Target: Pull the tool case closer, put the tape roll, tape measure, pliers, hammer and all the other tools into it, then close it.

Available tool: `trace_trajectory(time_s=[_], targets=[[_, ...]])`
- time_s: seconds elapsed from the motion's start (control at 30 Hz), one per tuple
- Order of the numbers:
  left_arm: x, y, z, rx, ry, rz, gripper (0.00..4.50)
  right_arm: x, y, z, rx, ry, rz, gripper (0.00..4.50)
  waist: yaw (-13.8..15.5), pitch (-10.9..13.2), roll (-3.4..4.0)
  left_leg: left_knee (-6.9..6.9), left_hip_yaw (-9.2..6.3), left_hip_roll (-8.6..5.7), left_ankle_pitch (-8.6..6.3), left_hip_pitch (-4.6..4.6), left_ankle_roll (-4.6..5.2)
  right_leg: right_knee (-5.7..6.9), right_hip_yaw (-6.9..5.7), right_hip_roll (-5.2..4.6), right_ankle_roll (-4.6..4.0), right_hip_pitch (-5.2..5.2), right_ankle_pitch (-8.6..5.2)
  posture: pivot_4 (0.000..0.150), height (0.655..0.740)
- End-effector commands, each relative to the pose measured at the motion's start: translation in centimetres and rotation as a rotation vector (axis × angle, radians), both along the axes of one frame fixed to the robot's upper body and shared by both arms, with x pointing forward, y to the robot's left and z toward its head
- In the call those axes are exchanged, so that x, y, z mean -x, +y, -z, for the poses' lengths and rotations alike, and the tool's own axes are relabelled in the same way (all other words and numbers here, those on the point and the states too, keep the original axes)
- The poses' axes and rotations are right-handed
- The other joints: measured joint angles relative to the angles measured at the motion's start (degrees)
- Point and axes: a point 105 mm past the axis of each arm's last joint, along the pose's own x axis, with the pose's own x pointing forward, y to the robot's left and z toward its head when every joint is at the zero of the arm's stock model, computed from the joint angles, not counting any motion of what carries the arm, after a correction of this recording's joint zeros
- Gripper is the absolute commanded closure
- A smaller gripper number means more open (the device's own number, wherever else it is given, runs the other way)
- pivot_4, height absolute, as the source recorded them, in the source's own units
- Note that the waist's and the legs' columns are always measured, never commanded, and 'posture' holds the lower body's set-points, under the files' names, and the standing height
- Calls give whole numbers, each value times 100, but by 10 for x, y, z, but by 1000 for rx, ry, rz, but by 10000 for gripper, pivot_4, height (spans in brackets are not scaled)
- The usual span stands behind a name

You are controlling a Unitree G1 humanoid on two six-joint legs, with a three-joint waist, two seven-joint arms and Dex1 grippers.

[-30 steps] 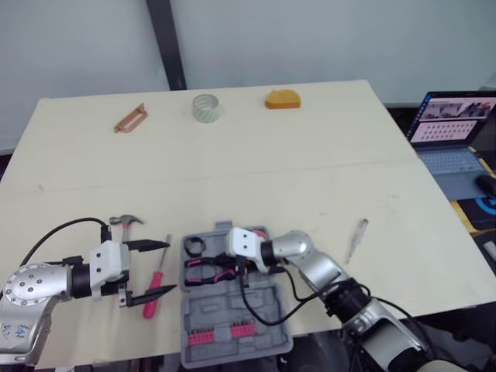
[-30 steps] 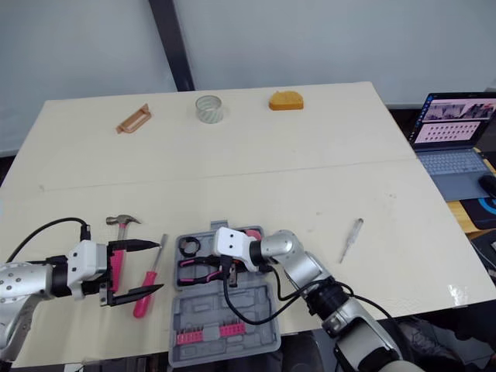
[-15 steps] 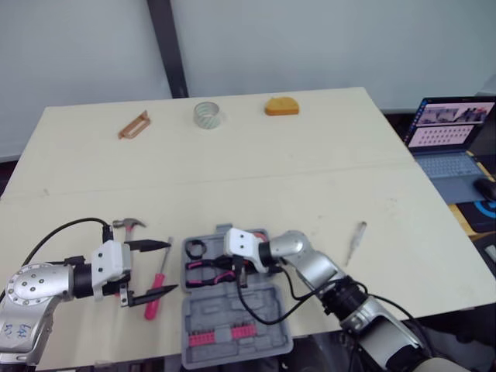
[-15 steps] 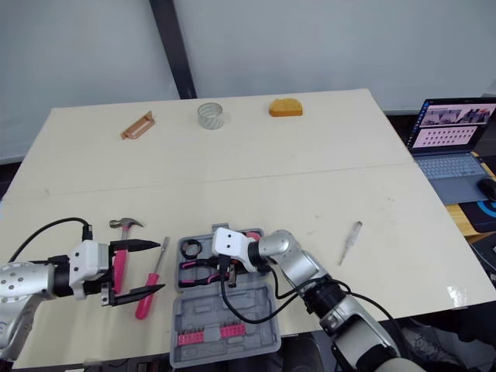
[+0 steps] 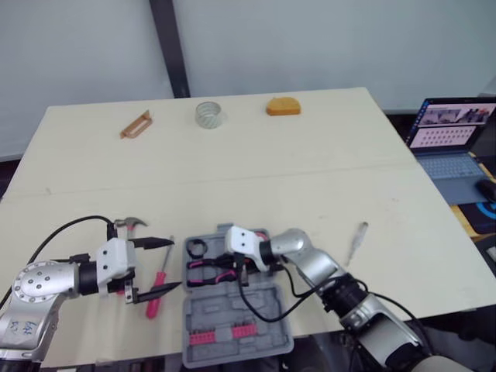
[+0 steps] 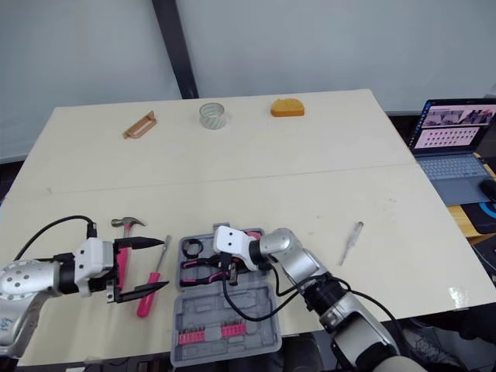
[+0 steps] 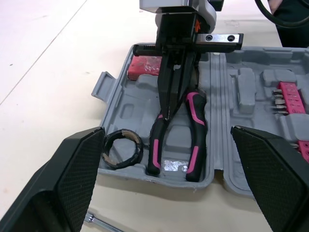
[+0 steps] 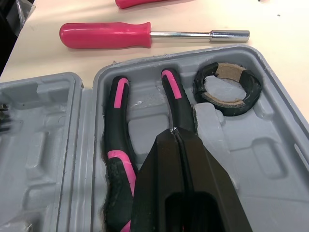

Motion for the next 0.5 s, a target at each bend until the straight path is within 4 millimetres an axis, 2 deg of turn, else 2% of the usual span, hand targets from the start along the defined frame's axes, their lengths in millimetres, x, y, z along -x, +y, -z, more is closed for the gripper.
trace_trajectory(time_s=[0.03, 0.2, 0.37, 0.5], targets=[[0, -1, -1, -3, -14, -1, 0, 3, -39, 65, 278, 135, 120, 44701, -3, -1, 1, 0, 0, 0, 0, 2, 0, 0, 0, 0, 0, 1, 0, 1500, 7400], [1, -2, 0, -1, -11, -4, 0, 6, -45, 73, 320, 170, 131, 44701, 6, -40, 29, 0, 0, 1, 0, 7, 0, -2, 0, 0, -1, 8, -1, 1500, 7400], [2, -2, 0, 0, -11, -6, 0, 6, -41, 68, 288, 174, 130, 44701, 12, -56, 45, 0, 0, 1, -1, 7, 0, -2, 0, 0, -1, 8, -1, 1500, 7400], [0, -3, -1, 1, -16, -6, 0, 1, -25, 38, 101, 112, 85, 44701, 23, -56, 45, 0, -1, 1, -1, 5, 0, -3, 0, 0, -1, 7, -1, 1500, 7400]])
